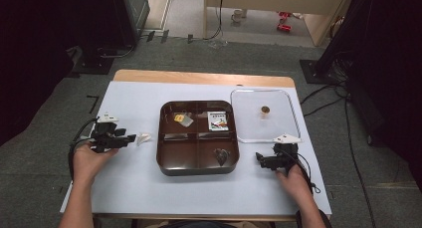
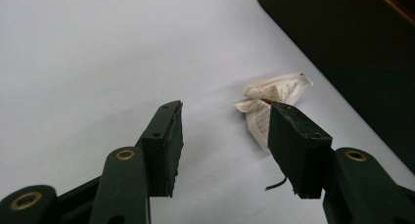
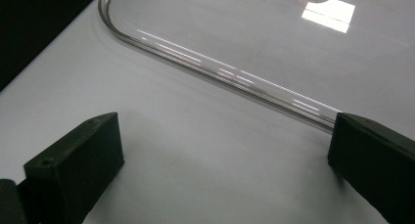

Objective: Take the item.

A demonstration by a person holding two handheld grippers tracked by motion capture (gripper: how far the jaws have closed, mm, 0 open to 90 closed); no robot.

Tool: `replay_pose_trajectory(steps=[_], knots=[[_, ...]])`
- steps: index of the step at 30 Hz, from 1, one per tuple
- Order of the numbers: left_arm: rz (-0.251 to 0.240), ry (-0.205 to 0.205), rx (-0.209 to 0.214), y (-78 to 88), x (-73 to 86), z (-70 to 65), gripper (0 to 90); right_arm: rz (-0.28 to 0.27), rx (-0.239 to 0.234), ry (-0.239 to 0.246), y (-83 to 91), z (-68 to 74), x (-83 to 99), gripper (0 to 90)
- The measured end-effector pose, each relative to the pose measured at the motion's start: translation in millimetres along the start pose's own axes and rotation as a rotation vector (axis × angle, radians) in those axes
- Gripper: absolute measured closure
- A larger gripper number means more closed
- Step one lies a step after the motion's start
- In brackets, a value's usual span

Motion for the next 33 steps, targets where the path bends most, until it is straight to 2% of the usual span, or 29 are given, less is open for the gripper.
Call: replay_pose_trajectory(steps=[8,20,27,31,33], knots=[[0.0,0.026,-0.016,4.2,6.9,11.9,46.1,0.0,0.0,0.0,-0.1,0.0,0.0,0.0],[0.028,0.076,-0.072,5.9,19.5,34.5,46.0,0.0,0.0,-0.001,0.0,0.0,0.0,0.0],[0.028,0.075,-0.11,6.6,21.9,43.2,45.1,0.0,0.0,0.0,0.0,0.0,0.0,0.0],[0.043,0.08,-0.107,5.1,25.7,45.2,44.6,0.0,0.0,0.0,0.0,0.0,0.0,0.0],[0.047,0.067,-0.113,4.2,28.1,45.5,44.7,0.0,0.0,0.0,0.0,0.0,0.0,0.0]])
Point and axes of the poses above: each handheld gripper's, and its own axes: y roughly backward along the jaws, x roughly out of its underside, z roughly to its left, the point moved 9 cm from there along -y, roughly forward along the jaws, and after that the axes turned 3 degrees about -z, right-handed, at the moved point
